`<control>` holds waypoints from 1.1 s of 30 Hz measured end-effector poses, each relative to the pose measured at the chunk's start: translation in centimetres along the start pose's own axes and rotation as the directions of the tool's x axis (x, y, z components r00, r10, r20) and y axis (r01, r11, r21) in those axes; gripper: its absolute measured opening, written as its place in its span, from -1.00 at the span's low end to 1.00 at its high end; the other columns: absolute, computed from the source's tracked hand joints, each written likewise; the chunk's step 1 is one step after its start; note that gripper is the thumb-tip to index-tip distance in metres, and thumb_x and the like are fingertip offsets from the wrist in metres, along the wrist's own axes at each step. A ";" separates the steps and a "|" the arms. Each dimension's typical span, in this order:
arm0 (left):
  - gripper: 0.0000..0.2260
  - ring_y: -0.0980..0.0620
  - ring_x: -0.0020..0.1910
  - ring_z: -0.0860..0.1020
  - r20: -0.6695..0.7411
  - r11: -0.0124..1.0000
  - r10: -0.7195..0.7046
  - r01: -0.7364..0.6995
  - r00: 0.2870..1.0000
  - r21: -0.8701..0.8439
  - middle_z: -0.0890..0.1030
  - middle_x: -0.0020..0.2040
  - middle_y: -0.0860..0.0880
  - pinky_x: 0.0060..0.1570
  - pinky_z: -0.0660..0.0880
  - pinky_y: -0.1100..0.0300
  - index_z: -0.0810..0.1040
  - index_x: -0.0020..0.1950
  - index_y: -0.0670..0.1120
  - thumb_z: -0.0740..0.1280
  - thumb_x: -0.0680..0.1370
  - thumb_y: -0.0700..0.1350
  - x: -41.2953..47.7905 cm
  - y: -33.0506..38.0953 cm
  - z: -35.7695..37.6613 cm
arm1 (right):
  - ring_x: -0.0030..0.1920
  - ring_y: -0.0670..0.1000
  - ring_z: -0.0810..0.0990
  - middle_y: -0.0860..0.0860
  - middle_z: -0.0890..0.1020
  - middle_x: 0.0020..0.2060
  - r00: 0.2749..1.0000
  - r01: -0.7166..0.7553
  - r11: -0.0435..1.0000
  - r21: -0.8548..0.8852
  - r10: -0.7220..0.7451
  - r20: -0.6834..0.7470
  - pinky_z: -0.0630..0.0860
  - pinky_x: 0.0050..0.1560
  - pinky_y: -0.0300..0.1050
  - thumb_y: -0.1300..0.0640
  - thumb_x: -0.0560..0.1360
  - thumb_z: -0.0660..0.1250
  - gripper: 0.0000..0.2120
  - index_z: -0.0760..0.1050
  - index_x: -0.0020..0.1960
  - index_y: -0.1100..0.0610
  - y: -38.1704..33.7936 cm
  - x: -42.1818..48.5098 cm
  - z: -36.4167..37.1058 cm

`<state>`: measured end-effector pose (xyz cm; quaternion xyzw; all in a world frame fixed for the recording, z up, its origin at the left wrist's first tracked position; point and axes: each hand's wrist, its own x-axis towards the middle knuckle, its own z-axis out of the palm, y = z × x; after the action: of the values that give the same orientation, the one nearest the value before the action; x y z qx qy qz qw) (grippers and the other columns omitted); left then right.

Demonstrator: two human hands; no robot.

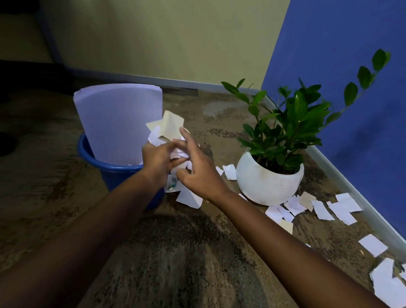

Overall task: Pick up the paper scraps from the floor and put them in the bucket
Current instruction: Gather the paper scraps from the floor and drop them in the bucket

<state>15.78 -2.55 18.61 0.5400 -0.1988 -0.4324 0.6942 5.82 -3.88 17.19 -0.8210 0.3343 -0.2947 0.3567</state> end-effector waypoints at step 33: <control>-0.39 -0.13 0.56 0.03 0.521 0.010 -0.202 -0.530 0.830 0.848 0.05 0.56 -0.19 0.52 0.09 0.10 0.02 0.55 -0.17 0.22 0.57 -0.12 -7.5 -18.2 0.9 | 0.36 0.13 0.38 0.13 0.38 0.38 0.669 -0.697 0.575 -0.427 0.736 -0.101 0.38 0.36 0.01 0.07 0.53 0.23 -0.57 0.32 0.38 0.13 16.4 -16.6 -5.6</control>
<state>3.99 2.28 3.54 0.6981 -0.6810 -0.2039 0.0853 -13.77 -1.98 3.46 -0.6844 0.6778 -0.0071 0.2687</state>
